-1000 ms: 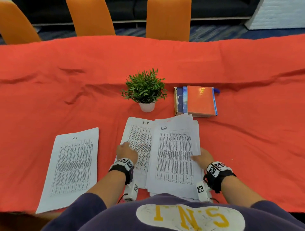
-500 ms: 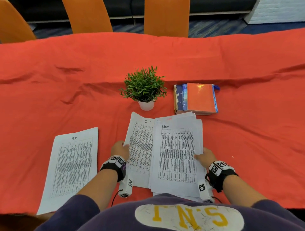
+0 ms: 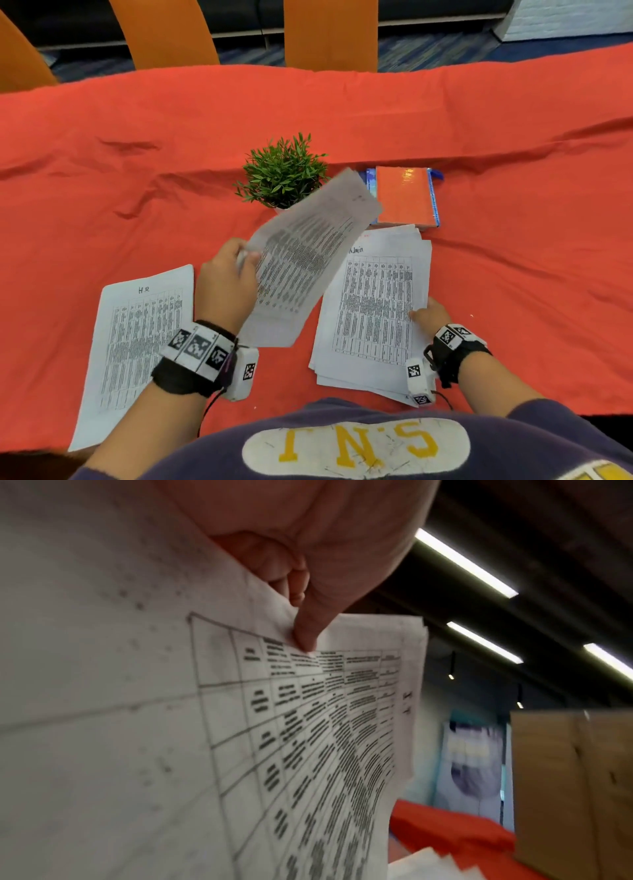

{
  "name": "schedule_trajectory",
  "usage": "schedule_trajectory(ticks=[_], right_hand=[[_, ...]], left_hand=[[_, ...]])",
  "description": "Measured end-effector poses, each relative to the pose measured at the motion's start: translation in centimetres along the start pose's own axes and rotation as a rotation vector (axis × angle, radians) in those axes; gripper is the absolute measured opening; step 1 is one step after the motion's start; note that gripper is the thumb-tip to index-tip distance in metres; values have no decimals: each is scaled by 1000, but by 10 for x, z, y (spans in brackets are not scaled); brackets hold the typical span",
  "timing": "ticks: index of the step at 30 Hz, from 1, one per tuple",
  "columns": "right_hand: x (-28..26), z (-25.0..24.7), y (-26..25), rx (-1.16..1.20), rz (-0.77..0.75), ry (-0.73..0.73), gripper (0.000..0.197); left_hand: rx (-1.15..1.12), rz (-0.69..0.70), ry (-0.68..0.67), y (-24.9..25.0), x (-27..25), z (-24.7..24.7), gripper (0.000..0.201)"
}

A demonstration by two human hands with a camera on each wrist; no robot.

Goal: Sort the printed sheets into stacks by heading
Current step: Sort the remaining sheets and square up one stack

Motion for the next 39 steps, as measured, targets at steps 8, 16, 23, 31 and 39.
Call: schedule_trajectory(ticks=[8,16,23,31,39], right_hand=[[3,1,-2,257,72,-105,40],[-13,-1,-2,194,-10,-161,43],[-19,3,-17,450,-21,-317,56],[-37,-23,-89,388,-513,-128,30],[-74,-36,-120,489,-674,-170,34]], left_hand=[[-305,-397,-192,-39,-29,85,10],[-286,-707,-431,-53,-70,146,21],[-279,-644,-550,-42,-69,155,34],[-475,-312,-251,14,-29,112,22],[-642,-197,-118,25,-25,83,42]])
Point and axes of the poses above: each hand's wrist, its own x-axis towards the middle knuckle, its own z-axis out of the palm, y = z × x, the point moved 4 cm from there along x, towards the middle knuckle, and after that the axes turned 9 degrees about y, right-handed, at the moved point
